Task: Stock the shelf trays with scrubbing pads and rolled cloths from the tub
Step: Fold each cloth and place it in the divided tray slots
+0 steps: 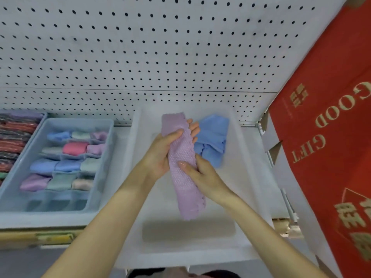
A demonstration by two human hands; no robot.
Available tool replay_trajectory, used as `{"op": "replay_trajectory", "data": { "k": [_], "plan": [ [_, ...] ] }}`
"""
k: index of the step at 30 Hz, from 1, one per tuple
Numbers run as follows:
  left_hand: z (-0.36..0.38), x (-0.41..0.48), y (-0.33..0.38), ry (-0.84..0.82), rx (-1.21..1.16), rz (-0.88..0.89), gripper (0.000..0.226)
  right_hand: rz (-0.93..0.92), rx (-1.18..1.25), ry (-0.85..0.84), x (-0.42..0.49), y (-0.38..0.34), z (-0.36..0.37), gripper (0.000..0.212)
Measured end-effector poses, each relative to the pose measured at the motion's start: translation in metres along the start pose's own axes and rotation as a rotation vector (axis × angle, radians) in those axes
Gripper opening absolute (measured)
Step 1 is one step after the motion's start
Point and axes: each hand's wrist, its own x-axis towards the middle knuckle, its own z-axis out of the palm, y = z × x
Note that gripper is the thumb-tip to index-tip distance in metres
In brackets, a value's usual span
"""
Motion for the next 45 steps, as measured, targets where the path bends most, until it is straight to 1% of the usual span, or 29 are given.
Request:
{"op": "replay_trajectory", "data": {
  "k": [2,4,5,8,10,11,12,14,15,18,19,21,23,25,27,29,32,34,35,36,39,40,41,42,43,44,45],
  "plan": [
    [0.006,-0.003,0.005,0.000,0.020,0.033,0.035,-0.009,-0.033,0.042,-0.004,-0.001,0.002,0.013],
    [0.014,-0.008,0.012,-0.023,0.014,0.060,0.035,-0.022,0.006,0.105,-0.008,-0.004,0.000,0.018],
    [0.018,-0.011,0.016,-0.041,0.015,0.076,0.035,-0.034,0.037,0.119,-0.011,-0.008,-0.002,0.022],
    [0.032,-0.022,0.027,-0.115,0.031,0.121,0.035,-0.064,0.076,0.087,-0.018,-0.024,-0.006,0.048],
    [0.041,-0.030,0.034,-0.160,0.054,0.134,0.035,-0.067,0.069,0.068,-0.021,-0.036,-0.009,0.055],
    [0.045,-0.034,0.038,-0.178,0.098,0.136,0.036,-0.075,0.077,0.075,-0.021,-0.042,-0.012,0.052],
    [0.049,-0.039,0.042,-0.191,0.166,0.132,0.036,-0.097,0.102,0.097,-0.021,-0.048,-0.016,0.042],
    [0.056,-0.050,0.049,-0.196,0.327,0.091,0.033,-0.156,0.143,0.127,-0.021,-0.062,-0.025,0.017],
    [0.059,-0.054,0.052,-0.192,0.399,0.059,0.032,-0.175,0.152,0.135,-0.022,-0.069,-0.029,0.012],
    [0.059,-0.064,0.056,-0.179,0.620,-0.050,0.043,-0.200,0.236,0.189,-0.021,-0.079,-0.036,0.016],
    [0.056,-0.067,0.055,-0.185,0.685,-0.080,0.042,-0.192,0.263,0.213,-0.022,-0.081,-0.037,0.016],
    [0.049,-0.071,0.051,-0.172,0.739,-0.095,0.029,-0.159,0.259,0.245,-0.023,-0.083,-0.039,0.014],
    [0.044,-0.073,0.046,-0.115,0.755,-0.045,0.021,-0.115,0.188,0.237,-0.024,-0.082,-0.041,0.013],
    [0.042,-0.074,0.041,-0.059,0.765,0.031,0.021,-0.048,0.145,0.179,-0.028,-0.081,-0.044,0.009],
    [0.045,-0.073,0.037,-0.013,0.760,0.093,0.019,-0.010,0.156,0.115,-0.033,-0.081,-0.047,0.014],
    [0.050,-0.074,0.033,0.017,0.755,0.148,0.017,-0.020,0.157,0.097,-0.037,-0.082,-0.049,0.018],
    [0.057,-0.075,0.027,0.070,0.736,0.222,0.016,-0.072,0.140,0.139,-0.041,-0.083,-0.050,0.016],
    [0.060,-0.075,0.024,0.092,0.713,0.258,0.016,-0.105,0.154,0.146,-0.042,-0.086,-0.051,0.009],
    [0.060,-0.075,0.024,0.090,0.706,0.269,0.016,-0.122,0.169,0.140,-0.042,-0.087,-0.052,0.012],
    [0.060,-0.075,0.025,0.065,0.694,0.274,0.015,-0.138,0.198,0.126,-0.043,-0.088,-0.053,0.016],
    [0.055,-0.079,0.032,-0.103,0.582,0.284,0.022,-0.202,0.302,0.077,-0.045,-0.093,-0.055,0.025],
    [0.055,-0.082,0.036,-0.148,0.539,0.290,0.026,-0.243,0.321,0.053,-0.045,-0.095,-0.056,0.031],
    [0.054,-0.083,0.040,-0.173,0.515,0.301,0.036,-0.304,0.312,0.032,-0.044,-0.098,-0.058,0.036],
    [0.057,-0.085,0.045,-0.187,0.514,0.315,0.049,-0.376,0.279,0.021,-0.044,-0.102,-0.060,0.039],
    [0.060,-0.087,0.050,-0.196,0.535,0.340,0.056,-0.458,0.193,0.022,-0.045,-0.106,-0.064,0.038],
    [0.064,-0.089,0.054,-0.199,0.583,0.380,0.056,-0.564,0.033,0.033,-0.046,-0.111,-0.069,0.034],
    [0.069,-0.092,0.058,-0.192,0.649,0.435,0.053,-0.675,-0.202,0.061,-0.048,-0.115,-0.074,0.029]
  ]
}}
